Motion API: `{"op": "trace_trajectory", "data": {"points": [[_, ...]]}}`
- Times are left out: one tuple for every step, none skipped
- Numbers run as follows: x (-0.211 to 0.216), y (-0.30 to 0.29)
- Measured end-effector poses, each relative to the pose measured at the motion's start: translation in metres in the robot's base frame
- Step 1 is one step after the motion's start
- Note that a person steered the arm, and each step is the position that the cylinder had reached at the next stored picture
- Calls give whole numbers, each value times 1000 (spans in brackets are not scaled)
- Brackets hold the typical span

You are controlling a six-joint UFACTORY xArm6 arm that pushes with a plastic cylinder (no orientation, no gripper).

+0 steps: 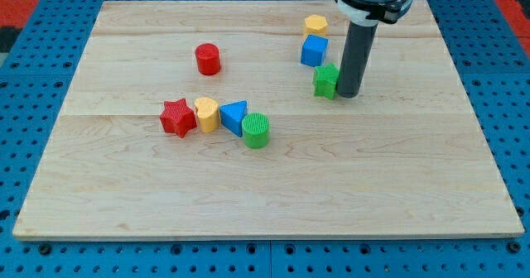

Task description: Point your arm at the green circle

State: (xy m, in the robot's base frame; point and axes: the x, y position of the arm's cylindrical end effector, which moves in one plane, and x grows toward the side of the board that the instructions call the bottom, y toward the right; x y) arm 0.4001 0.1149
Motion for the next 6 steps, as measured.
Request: {"op": "trace_trajectory", "data": {"points": [[-3, -4], [-4, -12], [-2, -14], [29, -14], [63, -22], [86, -47]]}}
